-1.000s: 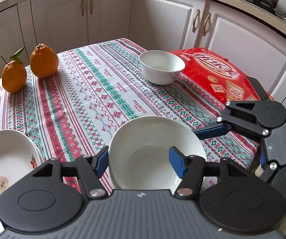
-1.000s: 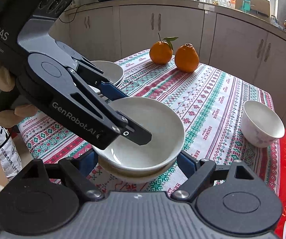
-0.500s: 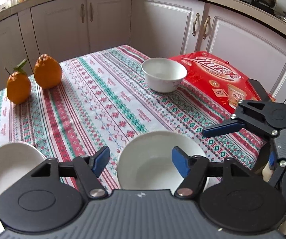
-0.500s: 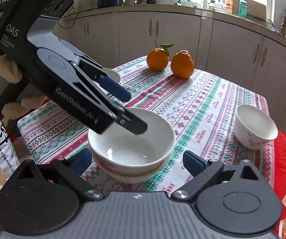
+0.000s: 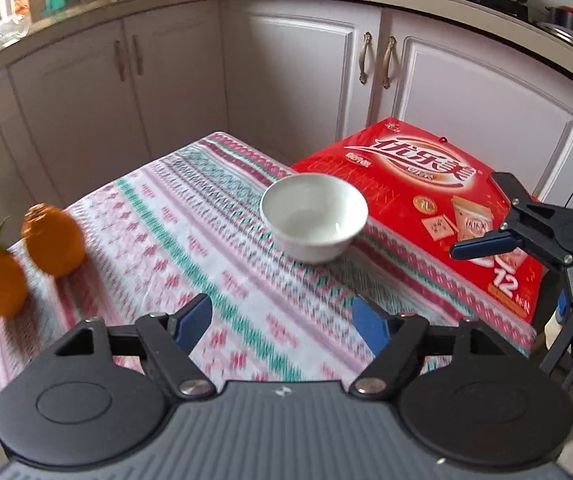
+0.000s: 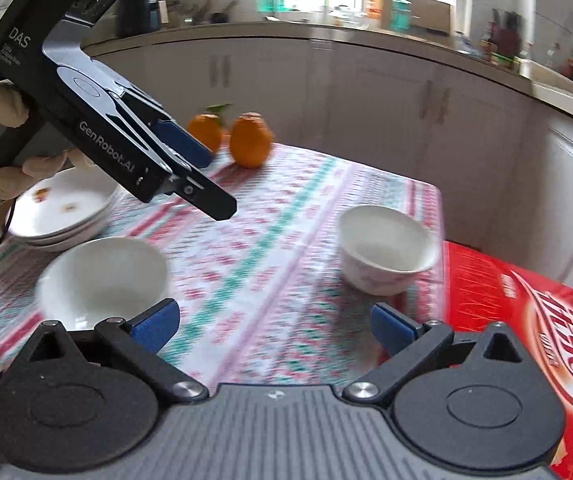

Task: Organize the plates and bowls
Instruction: 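Open the left tool and lift it out of the stacked bowls, then grasp the rim of the white bowl beside the red box with the left tool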

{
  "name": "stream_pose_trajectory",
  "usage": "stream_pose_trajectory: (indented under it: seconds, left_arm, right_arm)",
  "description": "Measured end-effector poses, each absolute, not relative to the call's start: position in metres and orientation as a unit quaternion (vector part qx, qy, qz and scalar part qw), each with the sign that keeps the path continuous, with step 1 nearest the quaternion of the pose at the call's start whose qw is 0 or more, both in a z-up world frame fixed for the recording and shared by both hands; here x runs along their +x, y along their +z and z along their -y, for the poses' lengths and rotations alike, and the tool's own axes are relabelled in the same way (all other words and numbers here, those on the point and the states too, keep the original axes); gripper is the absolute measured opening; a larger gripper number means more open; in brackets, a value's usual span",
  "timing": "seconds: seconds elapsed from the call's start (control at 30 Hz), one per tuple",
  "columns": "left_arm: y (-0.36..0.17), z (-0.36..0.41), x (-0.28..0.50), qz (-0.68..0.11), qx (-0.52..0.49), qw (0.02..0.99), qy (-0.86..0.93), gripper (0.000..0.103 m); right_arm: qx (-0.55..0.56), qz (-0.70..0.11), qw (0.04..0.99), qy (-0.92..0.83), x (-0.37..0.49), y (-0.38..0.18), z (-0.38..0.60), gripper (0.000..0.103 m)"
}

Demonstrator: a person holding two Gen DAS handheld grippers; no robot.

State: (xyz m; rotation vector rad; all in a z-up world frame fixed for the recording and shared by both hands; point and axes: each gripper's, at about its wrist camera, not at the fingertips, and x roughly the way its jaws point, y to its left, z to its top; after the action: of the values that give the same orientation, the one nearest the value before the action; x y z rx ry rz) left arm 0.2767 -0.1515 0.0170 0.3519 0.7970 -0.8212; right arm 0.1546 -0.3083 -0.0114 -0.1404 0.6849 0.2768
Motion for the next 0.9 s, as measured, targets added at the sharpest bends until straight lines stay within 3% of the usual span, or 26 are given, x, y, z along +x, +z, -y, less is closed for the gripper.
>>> stream_pose_trajectory:
  seconds: [0.7, 0.9]
  left_arm:
    - [-0.042, 0.248, 0.379, -0.422, 0.155, 0.782, -0.432, 0.076]
    - [-0.051, 0.260, 0.391, -0.432, 0.151, 0.777, -0.432, 0.068]
  right_arm:
    - [-0.074, -0.344, 0.933, 0.077, 0.252, -0.061, 0.352, 0.103]
    - [-0.060, -0.341, 0.935, 0.075, 0.267, -0.066, 0.357, 0.100]
